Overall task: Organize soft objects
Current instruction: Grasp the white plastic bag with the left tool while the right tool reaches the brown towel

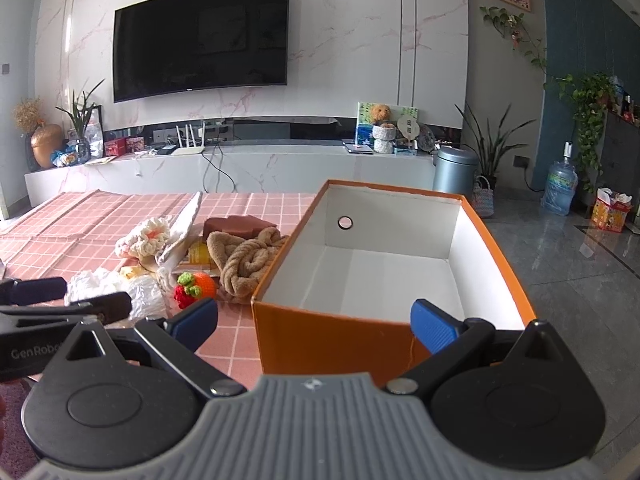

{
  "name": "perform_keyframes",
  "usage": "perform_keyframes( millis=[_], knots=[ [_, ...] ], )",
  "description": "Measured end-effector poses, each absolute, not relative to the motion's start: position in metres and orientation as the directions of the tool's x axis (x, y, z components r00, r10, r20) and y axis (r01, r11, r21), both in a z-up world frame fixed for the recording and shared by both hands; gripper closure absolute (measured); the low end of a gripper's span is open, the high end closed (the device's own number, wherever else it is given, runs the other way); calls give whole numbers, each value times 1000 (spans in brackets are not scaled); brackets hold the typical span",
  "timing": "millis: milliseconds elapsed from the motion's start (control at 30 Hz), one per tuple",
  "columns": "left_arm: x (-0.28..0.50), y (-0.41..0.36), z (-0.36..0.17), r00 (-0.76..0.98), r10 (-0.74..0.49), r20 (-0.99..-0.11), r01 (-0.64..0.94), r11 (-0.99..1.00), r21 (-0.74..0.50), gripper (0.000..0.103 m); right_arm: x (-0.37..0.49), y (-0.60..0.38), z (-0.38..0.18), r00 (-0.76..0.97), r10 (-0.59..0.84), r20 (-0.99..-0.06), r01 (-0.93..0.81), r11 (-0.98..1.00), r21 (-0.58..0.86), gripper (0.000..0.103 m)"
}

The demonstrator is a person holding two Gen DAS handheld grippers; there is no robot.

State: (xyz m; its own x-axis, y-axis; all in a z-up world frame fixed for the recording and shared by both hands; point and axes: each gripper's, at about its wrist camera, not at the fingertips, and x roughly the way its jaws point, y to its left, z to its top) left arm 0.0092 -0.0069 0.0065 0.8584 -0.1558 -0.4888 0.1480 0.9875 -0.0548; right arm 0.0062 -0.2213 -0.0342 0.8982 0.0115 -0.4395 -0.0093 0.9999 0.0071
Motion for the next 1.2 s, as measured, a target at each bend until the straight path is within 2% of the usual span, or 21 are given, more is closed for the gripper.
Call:
perform_keyframes(
  millis=[133, 333, 567, 633, 700, 800, 933, 1000, 1033, 1200],
  knots=[
    [16, -1, 5, 839, -209, -502, 193, 978, -84, 18, 13, -220, -32, 902, 41, -429, -46, 999, -1, 2],
    [36, 11, 5, 801, -259, -540, 248, 964, -95, 18, 29, -212, -24, 913, 75, -401, -114, 991, -73, 2],
    [60, 21, -4, 745, -281, -605, 374, 927, 31, 17, 62, -205, -14, 868, 182, -463, -227, 973, -44, 4],
    [65, 20, -7, 732, -275, -624, 407, 910, 76, 17, 71, -199, -14, 853, 212, -476, -262, 964, -39, 15],
    [69, 19, -10, 734, -268, -624, 430, 895, 122, 17, 80, -189, -14, 842, 231, -488, -293, 955, -53, 32],
    [76, 16, -16, 735, -257, -627, 463, 866, 188, 17, 92, -176, -14, 824, 273, -497, -340, 939, -48, 42],
    [88, 10, -32, 699, -237, -674, 522, 814, 254, 17, 108, -161, -23, 787, 300, -539, -370, 929, -23, 48],
    [95, 9, -41, 694, -206, -690, 524, 801, 288, 17, 113, -154, -32, 762, 317, -565, -385, 923, -2, 62],
    [100, 10, -45, 691, -193, -697, 523, 799, 297, 17, 115, -149, -36, 748, 329, -577, -396, 918, 10, 64],
    [121, 15, -53, 637, -209, -742, 556, 791, 256, 15, 126, -130, -55, 700, 359, -618, -417, 907, 54, 75]
  ],
)
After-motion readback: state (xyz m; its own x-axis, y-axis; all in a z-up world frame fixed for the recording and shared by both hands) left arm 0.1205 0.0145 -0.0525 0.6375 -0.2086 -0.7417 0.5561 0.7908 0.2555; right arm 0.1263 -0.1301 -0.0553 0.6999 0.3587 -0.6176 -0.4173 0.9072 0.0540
